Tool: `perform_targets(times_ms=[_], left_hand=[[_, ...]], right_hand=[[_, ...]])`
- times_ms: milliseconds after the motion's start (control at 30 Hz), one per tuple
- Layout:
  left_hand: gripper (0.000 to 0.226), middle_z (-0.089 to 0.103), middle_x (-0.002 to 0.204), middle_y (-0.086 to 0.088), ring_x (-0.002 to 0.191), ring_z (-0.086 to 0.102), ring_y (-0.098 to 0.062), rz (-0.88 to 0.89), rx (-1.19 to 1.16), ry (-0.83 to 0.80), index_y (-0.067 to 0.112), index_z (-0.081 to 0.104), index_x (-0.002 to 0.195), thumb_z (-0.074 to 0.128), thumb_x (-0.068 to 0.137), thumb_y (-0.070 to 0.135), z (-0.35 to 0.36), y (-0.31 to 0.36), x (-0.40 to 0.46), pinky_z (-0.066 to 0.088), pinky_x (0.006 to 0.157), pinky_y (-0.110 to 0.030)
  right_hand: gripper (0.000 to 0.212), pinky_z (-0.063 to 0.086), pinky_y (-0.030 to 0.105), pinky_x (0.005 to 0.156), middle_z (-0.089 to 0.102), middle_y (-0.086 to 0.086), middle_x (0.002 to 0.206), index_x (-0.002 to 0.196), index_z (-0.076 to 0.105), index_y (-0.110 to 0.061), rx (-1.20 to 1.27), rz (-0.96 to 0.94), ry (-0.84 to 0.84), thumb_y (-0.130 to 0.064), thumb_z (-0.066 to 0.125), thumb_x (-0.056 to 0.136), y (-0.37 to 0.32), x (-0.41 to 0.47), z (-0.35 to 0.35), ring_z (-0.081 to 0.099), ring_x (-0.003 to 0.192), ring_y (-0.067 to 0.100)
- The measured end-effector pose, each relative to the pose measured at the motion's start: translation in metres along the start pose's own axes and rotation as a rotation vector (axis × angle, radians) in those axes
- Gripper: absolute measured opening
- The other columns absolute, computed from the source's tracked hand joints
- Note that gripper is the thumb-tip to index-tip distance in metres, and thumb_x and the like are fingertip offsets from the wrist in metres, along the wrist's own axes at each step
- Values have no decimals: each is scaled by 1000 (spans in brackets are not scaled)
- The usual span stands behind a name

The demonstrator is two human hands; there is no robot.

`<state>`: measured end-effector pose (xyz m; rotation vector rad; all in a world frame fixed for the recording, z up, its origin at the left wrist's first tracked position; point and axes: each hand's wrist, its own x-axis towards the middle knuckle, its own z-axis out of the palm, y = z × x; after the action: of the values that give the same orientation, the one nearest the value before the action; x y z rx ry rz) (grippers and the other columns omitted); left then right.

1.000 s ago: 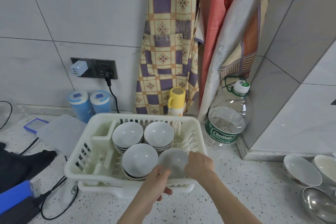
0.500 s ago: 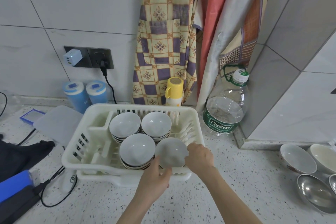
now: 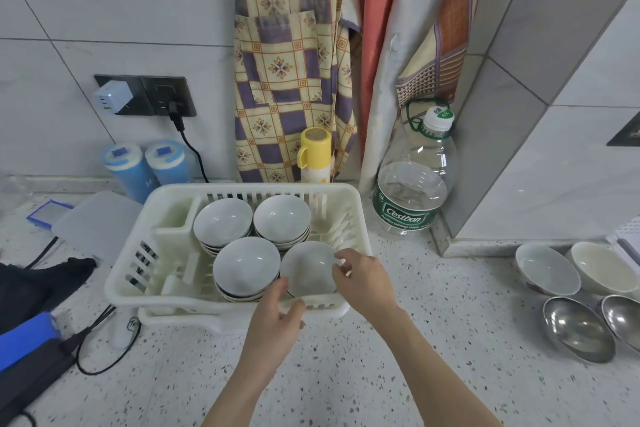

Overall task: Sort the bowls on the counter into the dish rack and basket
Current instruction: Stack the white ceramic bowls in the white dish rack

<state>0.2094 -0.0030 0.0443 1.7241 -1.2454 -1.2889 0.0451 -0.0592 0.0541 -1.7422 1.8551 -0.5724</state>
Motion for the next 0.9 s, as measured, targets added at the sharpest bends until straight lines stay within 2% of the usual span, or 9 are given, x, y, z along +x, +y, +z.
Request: perform_targets(times_ms=[67,133,233,367,467,633,733,800,900], left_hand=[[36,56,125,18,72,68,-6,66,-75,87,32,51,130,56,97,21,6,4,-6,45,63,-14],[25,62,108,25,69,66,-5,129,-160,142,38,57,115,57,97,21,18,11,-12,47,60,-13],[15,62,93,28,62,63,-4,195,-212,148,39,62,104,58,98,27,45,23,-18,46,61,-18],[18,67,90,18,56,58,-3,236,-206,40,34,63,102,57,96,18,102,33,-25,48,58,-16],[15,71,86,12,55,57,-3,207,-185,-32,31,64,102,54,98,21,156,40,-29,49,59,-14],[10,72,82,8,54,58,-1,115,-120,-123,31,66,98,56,98,29,263,57,-29,45,50,-13],[8,72,82,5,52,57,-1,68,-56,-146,28,65,96,56,98,30,327,70,-17,46,52,-14],[9,72,86,5,57,59,-4,34,-18,-146,26,63,94,56,98,31,364,78,-6,46,53,-15],[10,70,99,0,74,61,-12,-54,13,-136,25,60,94,55,96,33,406,87,12,50,65,-26]], right_hand=[[27,43,11,53,73,-3,80,119,66,-17,270,-45,0,-17,57,94,9,-10,-8,55,53,0],[26,39,14,49,72,-7,71,115,67,-25,453,-54,17,-15,57,93,24,-23,-18,46,47,3],[29,38,22,45,73,-9,76,106,64,-40,580,2,52,-16,54,94,53,-44,-36,40,47,12],[28,36,22,44,74,-8,76,102,64,-42,594,84,114,-17,52,97,105,-67,-67,36,44,11],[27,38,20,46,74,-9,77,101,65,-42,579,141,111,-19,50,97,151,-79,-95,38,46,12],[24,41,30,51,74,-5,74,102,68,-33,612,193,167,-17,51,97,233,-96,-149,42,51,18],[23,43,20,54,73,-3,71,99,71,-30,646,201,222,-15,53,97,281,-99,-182,52,53,7],[24,46,16,59,72,-2,72,96,74,-28,682,217,230,-13,55,96,309,-101,-203,61,60,4],[22,48,19,61,71,-1,71,94,74,-29,719,262,220,-17,55,96,345,-107,-227,65,66,8]])
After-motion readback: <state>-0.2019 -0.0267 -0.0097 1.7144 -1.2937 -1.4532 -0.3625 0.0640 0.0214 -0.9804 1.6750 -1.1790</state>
